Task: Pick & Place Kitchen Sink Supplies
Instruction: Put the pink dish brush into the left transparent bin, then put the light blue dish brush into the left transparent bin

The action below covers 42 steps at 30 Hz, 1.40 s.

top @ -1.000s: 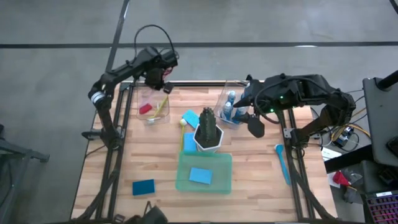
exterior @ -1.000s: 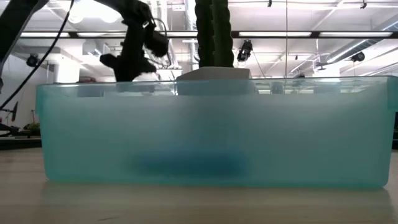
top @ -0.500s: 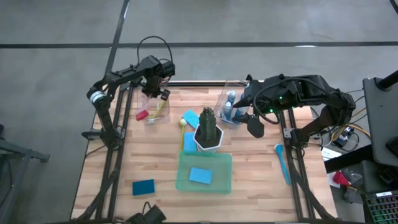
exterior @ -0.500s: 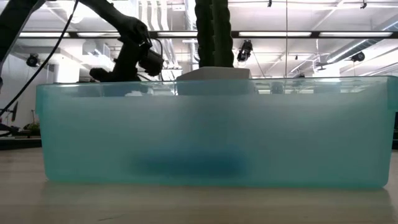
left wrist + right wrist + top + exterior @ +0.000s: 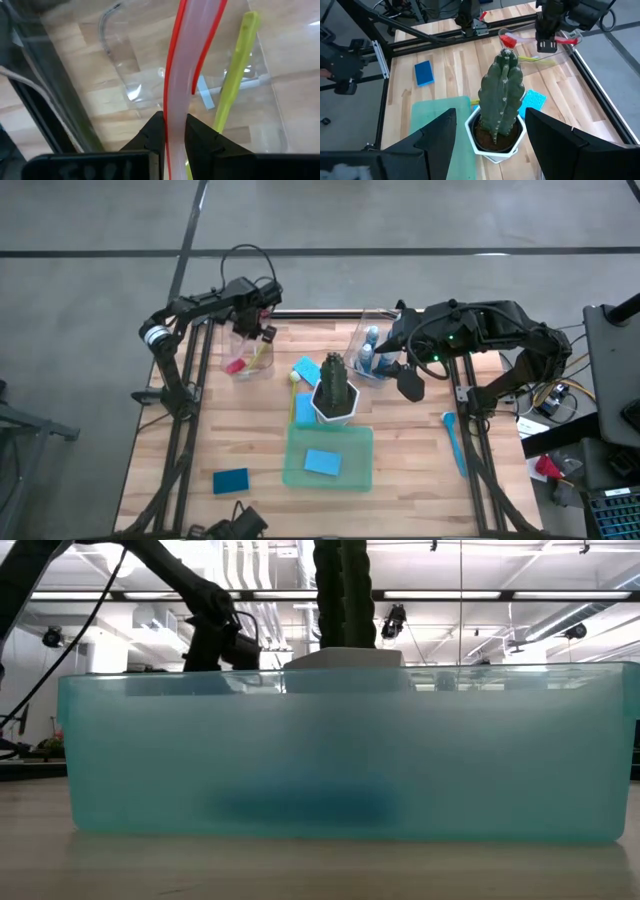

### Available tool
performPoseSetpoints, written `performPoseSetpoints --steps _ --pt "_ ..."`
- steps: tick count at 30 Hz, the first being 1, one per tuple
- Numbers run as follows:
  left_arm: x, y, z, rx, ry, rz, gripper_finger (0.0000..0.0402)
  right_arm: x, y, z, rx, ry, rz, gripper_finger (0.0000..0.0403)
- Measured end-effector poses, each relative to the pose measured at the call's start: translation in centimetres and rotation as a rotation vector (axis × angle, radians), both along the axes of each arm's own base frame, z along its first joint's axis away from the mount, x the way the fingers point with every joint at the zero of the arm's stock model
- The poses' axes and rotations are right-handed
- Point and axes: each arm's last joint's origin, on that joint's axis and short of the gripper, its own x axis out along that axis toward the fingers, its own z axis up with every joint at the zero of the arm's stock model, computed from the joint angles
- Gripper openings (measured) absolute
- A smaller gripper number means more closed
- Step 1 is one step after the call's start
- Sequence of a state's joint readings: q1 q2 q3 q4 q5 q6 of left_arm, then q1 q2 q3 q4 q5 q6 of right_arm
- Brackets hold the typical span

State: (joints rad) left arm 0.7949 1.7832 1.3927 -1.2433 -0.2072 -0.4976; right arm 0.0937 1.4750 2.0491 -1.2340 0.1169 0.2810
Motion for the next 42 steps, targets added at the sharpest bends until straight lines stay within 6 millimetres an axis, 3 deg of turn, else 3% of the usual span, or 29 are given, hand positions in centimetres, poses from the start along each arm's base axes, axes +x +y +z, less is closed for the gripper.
performPoseSetpoints --steps 9,17,25,34,42 --pt "-0.2 -0.3 -1.7 -0.034 -0.030 0.020 0.0068 0.0 -0.1 0.0 -0.015 -0.003 -0.015 0.0231" --pt "0.0 -0.2 -1.3 -0.035 -0.067 -0.003 0.0158 0.0 -0.1 0.0 0.004 -0.004 -0.030 0.0231" --pt "-0.4 -0.8 2.7 0.062 -0.169 -0.010 0.0212 0.0 -0.2 0.0 -0.015 -0.002 -0.075 0.0231" --pt "-2.1 -3.1 8.2 0.228 -0.351 0.002 0.0212 -0.3 -0.2 -0.3 0.041 0.033 -0.125 0.0231" --pt "-3.4 -6.3 12.8 0.383 -0.581 0.030 0.0211 -1.8 -0.3 -1.9 0.168 0.235 -0.287 0.0231"
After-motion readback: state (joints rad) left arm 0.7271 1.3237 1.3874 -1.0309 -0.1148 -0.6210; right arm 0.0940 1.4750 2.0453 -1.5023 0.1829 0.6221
